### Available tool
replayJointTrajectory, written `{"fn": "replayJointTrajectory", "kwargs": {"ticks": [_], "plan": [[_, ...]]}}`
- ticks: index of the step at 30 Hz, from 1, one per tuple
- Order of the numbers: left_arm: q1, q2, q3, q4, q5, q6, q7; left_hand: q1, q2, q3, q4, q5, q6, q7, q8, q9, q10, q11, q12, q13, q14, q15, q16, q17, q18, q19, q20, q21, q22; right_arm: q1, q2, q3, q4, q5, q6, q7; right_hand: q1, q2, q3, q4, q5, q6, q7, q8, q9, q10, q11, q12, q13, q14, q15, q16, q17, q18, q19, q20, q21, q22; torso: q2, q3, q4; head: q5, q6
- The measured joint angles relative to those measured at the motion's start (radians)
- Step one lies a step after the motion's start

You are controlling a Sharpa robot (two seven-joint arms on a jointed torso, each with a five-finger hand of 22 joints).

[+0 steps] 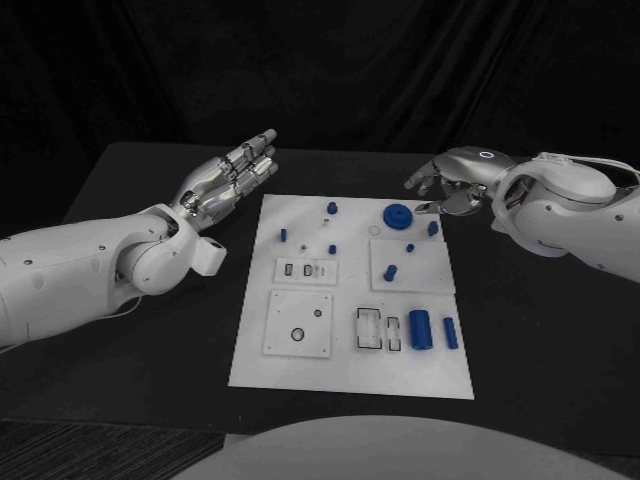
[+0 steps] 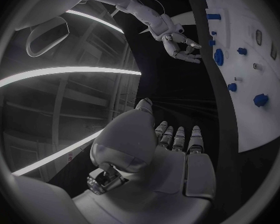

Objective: Assemble the parts on the task board

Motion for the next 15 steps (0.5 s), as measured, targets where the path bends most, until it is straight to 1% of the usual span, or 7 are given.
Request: {"fn": "replayJointTrajectory", "kwargs": {"ticks": [3,6,7,9,11,14,15], "plan": [[0.0,-0.003,0.0,0.0,0.0,0.0,0.001,0.0,0.0,0.0,0.0,0.005,0.004,-0.002,0.003,0.0,0.0,0.0,0.0,0.0,0.0,0.0,0.0,0.0,0.0,0.0,0.0,0.0,0.0,0.0,-0.002,-0.001,-0.001,0.002,0.009,-0.008,-0.001,0.001,-0.008,0.008,-0.004,-0.006,0.006,0.0,0.0,0.041,-0.003,0.028,0.01,0.0,0.0,0.0,0.0,0.0,0.0,0.0,-0.005,0.001,0.006,0.0029,-0.0027,-0.006,0.0],[0.0,-0.007,0.0,0.0,0.0,0.001,0.001,0.005,0.005,0.003,-0.003,0.012,0.004,-0.002,0.004,0.0,0.0,0.0,0.0,0.0,0.0,0.0,0.0,0.0,0.0,0.0,0.0,0.0,0.0,0.0,-0.003,-0.002,-0.002,0.004,0.013,-0.015,-0.004,0.004,-0.012,0.012,-0.004,-0.018,0.018,0.0,-0.001,0.108,-0.019,0.104,0.053,-0.027,-0.001,-0.033,-0.037,0.0,-0.028,-0.001,-0.07,-0.014,0.011,0.0061,-0.0042,-0.011,0.0],[0.0,-0.008,0.0,0.001,0.0,0.001,0.001,0.006,0.006,0.003,-0.003,0.012,0.004,-0.002,0.004,0.0,0.0,0.0,0.0,0.0,0.0,0.0,0.0,0.0,0.0,0.0,0.0,0.0,0.0,0.0,-0.003,-0.003,-0.003,0.004,0.013,-0.017,-0.004,0.004,-0.015,0.015,-0.004,-0.018,0.018,0.0,-0.001,0.107,-0.024,0.145,0.084,-0.043,-0.003,-0.05,-0.054,0.0,-0.044,0.0,-0.103,-0.022,0.012,0.007,-0.0046,-0.013,0.0],[0.0,-0.01,0.0,0.002,0.0,0.001,0.001,0.009,0.002,0.003,-0.003,0.016,0.004,-0.002,0.004,0.0,0.0,0.0,0.0,0.0,0.0,0.0,0.0,0.0,0.0,0.0,0.0,0.0,0.0,-0.001,-0.005,-0.003,-0.003,0.005,0.013,-0.02,-0.002,0.002,-0.031,0.016,-0.004,-0.025,0.021,0.0,-0.001,0.054,-0.033,0.307,0.221,-0.085,-0.009,-0.099,-0.107,0.024,-0.08,-0.004,-0.194,-0.043,0.015,0.0087,-0.0046,-0.017,0.0],[0.0,-0.013,0.0,0.003,0.0,0.001,0.002,0.01,0.002,0.003,-0.003,0.016,0.004,-0.002,0.004,0.0,0.0,0.0,0.0,0.0,0.0,0.0,0.0,0.0,0.0,0.0,0.0,0.0,0.0,-0.001,-0.005,-0.003,-0.003,0.005,0.011,-0.022,-0.002,0.002,-0.035,0.02,-0.004,-0.027,0.019,0.0,-0.001,0.0,-0.04,0.446,0.339,-0.1,-0.011,-0.116,-0.126,0.024,-0.089,-0.005,-0.237,-0.05,0.017,0.0097,-0.0046,-0.02,0.0],[0.0,-0.018,0.0,0.006,0.0,0.0,0.002,0.01,0.002,0.003,-0.003,0.016,0.008,0.002,0.004,0.001,0.0,0.0,0.0,-0.001,0.0,0.0,0.0,0.0,0.0,0.0,0.0,0.0,0.0,-0.001,-0.005,-0.003,-0.003,0.006,0.003,-0.025,0.0,0.0,-0.045,0.026,-0.003,0.013,0.015,0.0,0.001,-0.092,-0.058,0.74,0.608,-0.067,-0.012,0.009,0.025,0.024,-0.087,-0.009,-0.256,-0.031,0.019,0.011,-0.0046,-0.025,0.0],[0.0,-0.019,0.0,0.006,0.0,0.0,0.002,0.01,0.002,0.003,-0.003,0.016,0.008,0.002,0.004,0.001,0.0,0.0,0.0,-0.001,0.0,0.0,0.0,0.0,0.0,0.0,0.0,0.0,0.0,-0.001,-0.004,-0.003,-0.003,0.006,0.001,-0.025,0.001,-0.001,-0.048,0.029,-0.003,0.024,0.012,0.0,0.004,-0.03,-0.06,0.914,0.8,-0.041,-0.013,0.094,0.134,0.024,-0.087,-0.009,-0.265,-0.018,0.019,0.0112,-0.0046,-0.027,0.0]]}}
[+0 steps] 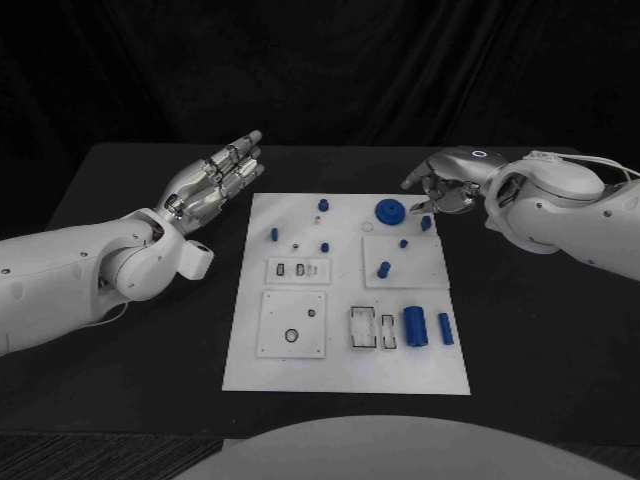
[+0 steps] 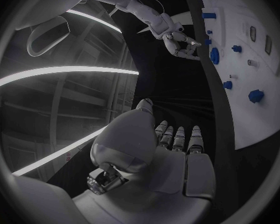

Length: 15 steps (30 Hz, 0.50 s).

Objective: Assemble the parts on the task board

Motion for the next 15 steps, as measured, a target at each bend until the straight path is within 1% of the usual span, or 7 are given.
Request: {"fn": "replayJointTrajectory", "kwargs": {"ticks": [4,7,8,10,11,13,15], "plan": [[0.0,-0.004,0.0,0.002,0.0,0.0,0.0,0.0,0.0,0.0,0.0,0.007,0.0,0.0,0.0,0.0,0.0,0.0,0.0,0.0,0.0,0.0,0.0,0.0,0.0,0.0,0.0,0.0,0.0,0.0,0.005,0.0,-0.003,0.001,-0.008,-0.005,0.0,0.0,-0.012,0.007,0.0,0.004,-0.004,0.0,0.002,0.25,-0.007,0.302,0.367,0.101,-0.002,0.225,0.294,0.0,0.018,0.001,0.045,0.051,0.0,0.0001,0.0,-0.001,0.0],[0.0,-0.007,0.0,0.003,0.0,0.0,0.0,0.008,0.0,0.003,-0.003,0.007,0.0,0.0,0.0,0.0,0.0,0.0,0.0,0.0,0.0,0.0,0.0,0.0,0.0,0.0,0.0,0.0,0.0,0.0,0.01,0.0,-0.004,0.001,-0.013,-0.012,-0.009,-0.002,-0.022,0.003,0.005,0.008,-0.008,0.003,0.008,0.469,-0.011,0.458,0.428,0.164,-0.005,0.381,0.359,-0.003,0.083,-0.004,0.209,0.09,0.0,0.0002,0.0006,-0.001,0.0],[0.0,-0.008,0.0,0.004,0.0,0.0,0.0,0.008,0.0,0.003,-0.003,0.007,0.0,0.0,0.0,0.0,0.0,0.0,0.0,0.0,0.0,0.0,0.0,0.0,0.0,0.0,0.0,0.0,0.0,0.0,0.012,0.0,-0.005,0.001,-0.014,-0.014,-0.018,-0.001,-0.026,0.004,0.009,0.012,-0.012,0.004,0.011,0.489,-0.013,0.487,0.43,0.167,-0.008,0.42,0.362,-0.026,0.107,-0.005,0.274,0.092,0.0,0.0002,0.0006,-0.001,0.0],[0.0,-0.01,0.0,0.005,0.0,0.0,0.001,0.008,0.0,0.003,-0.003,0.007,0.0,0.0,0.0,0.0,0.0,0.0,0.0,0.0,0.0,0.0,0.0,0.0,0.0,0.0,0.0,0.0,0.0,0.0,0.018,0.0,-0.009,0.0,-0.017,-0.019,-0.027,-0.005,-0.029,0.007,0.013,0.016,-0.008,0.004,0.017,0.498,-0.015,0.504,0.432,0.167,-0.008,0.459,0.364,-0.033,0.139,-0.007,0.367,0.093,0.0,0.0001,0.0007,-0.003,0.0],[0.0,-0.011,0.0,0.005,0.0,0.0,0.001,0.008,0.0,0.003,-0.003,0.007,0.0,0.0,0.0,0.0,0.0,0.0,0.0,0.0,0.0,0.0,0.0,0.0,0.0,0.0,0.0,0.0,0.0,0.0,0.021,0.0,-0.012,-0.001,-0.018,-0.021,-0.032,-0.002,-0.029,0.007,0.013,0.031,-0.011,0.008,0.024,0.498,-0.015,0.506,0.432,0.167,-0.008,0.465,0.364,-0.046,0.164,-0.009,0.439,0.093,0.0,0.0001,0.0008,-0.004,0.0],[0.0,-0.012,0.0,0.005,0.0,0.0,0.001,0.008,0.0,0.003,-0.003,0.011,0.0,0.0,0.0,0.0,0.0,0.0,0.0,0.0,0.0,0.0,0.0,0.0,0.0,0.0,0.0,0.0,0.0,0.0,0.028,0.0,-0.017,-0.004,-0.021,-0.026,-0.045,-0.004,-0.033,0.011,0.018,0.046,-0.013,0.009,0.036,0.498,-0.015,0.506,0.432,0.167,-0.008,0.467,0.364,-0.049,0.193,-0.011,0.531,0.093,0.0,0.0001,0.0008,-0.004,0.0],[0.0,-0.012,0.0,0.004,0.0,0.0,0.001,0.008,0.0,0.003,-0.003,0.011,0.0,0.0,0.0,0.0,0.0,0.0,0.0,0.0,0.0,0.0,0.0,0.0,0.0,0.0,0.0,0.0,0.0,0.0,0.035,0.0,-0.023,-0.008,-0.024,-0.029,-0.048,-0.005,-0.033,0.011,0.02,0.058,-0.012,0.013,0.046,0.498,-0.015,0.506,0.432,0.167,-0.008,0.467,0.364,-0.072,0.219,-0.014,0.612,0.093,0.0,0.0001,0.0007,-0.004,0.0]]}}
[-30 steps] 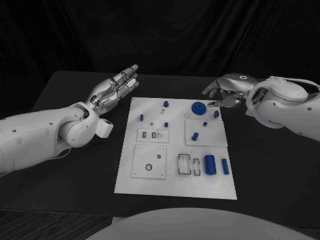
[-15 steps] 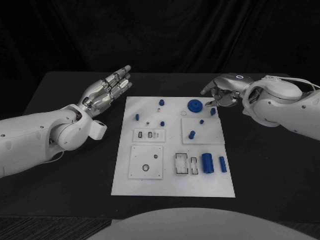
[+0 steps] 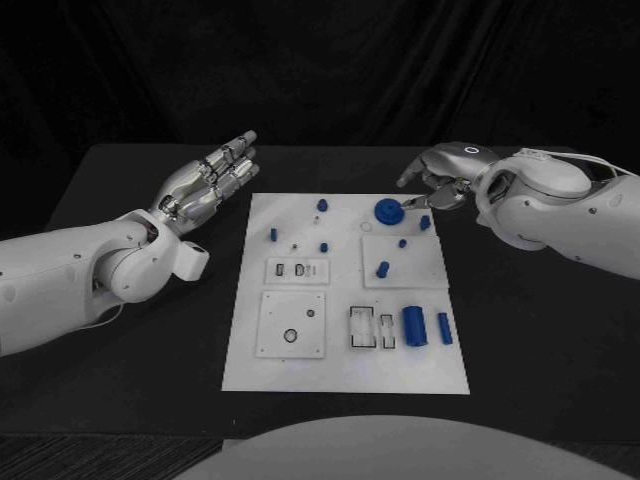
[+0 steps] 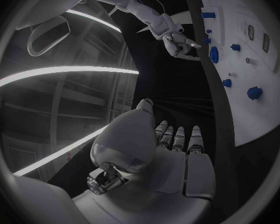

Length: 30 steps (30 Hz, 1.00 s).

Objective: Assemble the parts on the task board

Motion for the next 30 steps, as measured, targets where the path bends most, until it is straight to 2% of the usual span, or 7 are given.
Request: {"fn": "replayJointTrajectory", "kwargs": {"ticks": [9,14,30], "plan": [[0.0,-0.004,0.0,0.001,0.0,0.001,0.0,0.0,0.0,0.003,-0.003,0.004,0.0,0.0,0.0,0.0,0.003,0.003,0.0,0.0,0.0,0.0,0.0,0.0,0.0,0.0,0.0,0.0,0.0,-0.003,0.027,0.0,-0.022,-0.014,-0.001,-0.019,-0.006,-0.006,0.0,0.0,0.0,-0.002,-0.002,0.001,0.012,0.003,-0.003,0.0,0.0,0.004,-0.004,0.0,0.0,0.0,0.028,-0.004,0.09,0.0,0.0,0.0,0.0,0.004,0.0],[0.0,-0.004,0.0,0.001,0.0,0.001,0.0,0.006,0.002,0.003,-0.003,0.006,0.0,0.0,0.0,0.0,0.003,0.003,0.0,0.0,0.0,0.0,0.0,0.0,0.0,0.0,0.0,0.0,0.0,-0.009,0.041,0.0,-0.033,-0.031,0.002,-0.031,-0.008,-0.021,0.0,0.0,-0.006,0.011,0.0,0.001,0.027,0.003,-0.003,0.0,0.0,0.004,-0.004,0.0,0.0,0.0,0.033,-0.006,0.126,0.0,0.0,-0.0001,0.0,0.003,0.0],[0.0,-0.001,0.0,-0.001,0.0,0.005,0.001,0.008,0.0,0.003,-0.003,0.009,0.003,0.004,0.0,0.0,0.003,0.003,0.0,0.001,0.0,0.0,0.0,-0.001,0.0,0.0,0.0,0.0,-0.001,-0.019,0.067,0.0,-0.056,-0.067,0.028,-0.058,-0.017,-0.031,0.003,0.014,-0.02,0.011,0.0,0.001,0.04,0.003,-0.003,0.0,0.0,0.004,-0.004,0.0,0.0,0.001,0.034,-0.008,0.133,0.0,-0.001,-0.0002,-0.0007,0.008,0.0]]}}
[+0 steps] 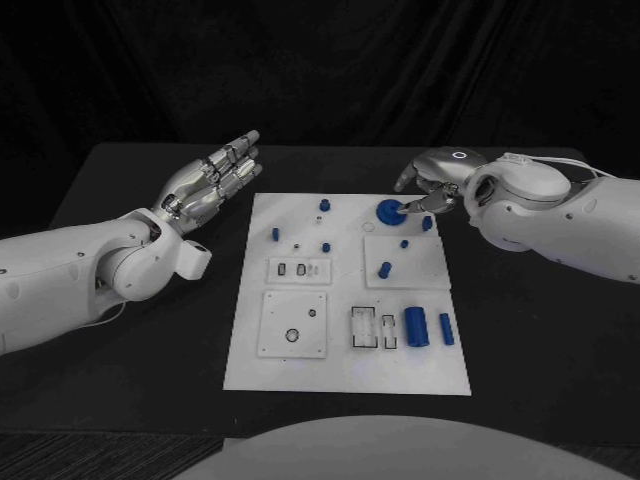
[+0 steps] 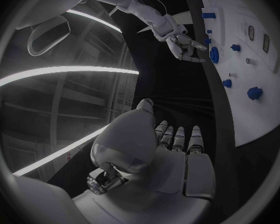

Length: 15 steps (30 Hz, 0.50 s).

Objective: Assemble the parts on the task board

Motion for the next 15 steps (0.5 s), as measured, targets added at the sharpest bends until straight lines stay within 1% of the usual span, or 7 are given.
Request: {"fn": "replayJointTrajectory", "kwargs": {"ticks": [6,10,12,15], "plan": [[0.0,0.002,0.0,-0.002,0.0,0.002,0.0,0.0,0.0,0.0,0.0,0.0,0.0,0.0,0.0,0.0,0.0,0.0,0.0,0.0,0.0,0.0,0.0,0.0,0.0,0.0,0.0,0.0,0.0,-0.001,0.012,0.0,-0.009,-0.004,0.008,-0.005,0.0,0.0,0.0,0.0,0.0,0.0,0.0,0.0,0.002,0.0,0.0,0.0,0.0,0.0,0.0,0.0,0.0,0.0,0.0,0.0,0.0,0.0,0.0,0.0001,-0.0006,-0.004,0.0],[0.0,0.004,0.0,-0.002,0.0,0.003,0.0,0.0,0.0,0.0,0.0,0.004,0.0,0.0,0.0,0.0,0.0,0.0,0.0,0.0,0.0,0.0,0.0,0.0,0.0,0.0,0.0,0.0,0.0,-0.006,0.023,0.0,-0.017,-0.006,0.013,-0.007,0.0,0.0,0.003,0.003,-0.001,0.0,0.0,0.0,0.005,0.0,0.0,0.0,0.0,0.0,0.0,0.0,0.0,0.0,0.0,0.0,0.0,0.0,0.0,0.0001,-0.0006,-0.004,0.0],[0.0,0.004,0.0,-0.002,0.0,0.004,0.0,0.003,0.003,0.0,0.0,0.004,0.0,0.0,0.0,0.0,0.0,0.0,0.0,0.0,0.0,0.0,0.0,0.0,0.0,0.0,0.0,0.0,0.0,-0.009,0.027,0.0,-0.02,-0.006,0.015,-0.008,0.0,0.0,0.003,0.003,-0.004,0.004,0.004,0.0,0.008,0.0,0.0,0.0,0.0,0.0,0.0,0.0,0.0,0.0,0.0,0.0,-0.004,0.0,0.0,0.0001,-0.0005,-0.002,0.0],[0.0,0.004,0.0,-0.002,0.0,0.006,0.0,0.004,0.004,0.0,0.0,0.004,0.0,0.0,0.0,0.0,0.0,0.0,0.0,0.0,0.0,0.0,0.0,0.0,0.0,0.0,0.0,0.0,0.0,-0.014,0.033,0.0,-0.024,-0.006,0.017,-0.008,0.0,0.0,0.003,0.003,-0.004,0.004,0.004,0.0,0.008,0.0,0.0,0.0,0.0,0.0,0.0,0.0,0.0,0.0,0.0,0.0,-0.007,0.0,0.0,0.0001,-0.0001,0.001,0.0]]}}
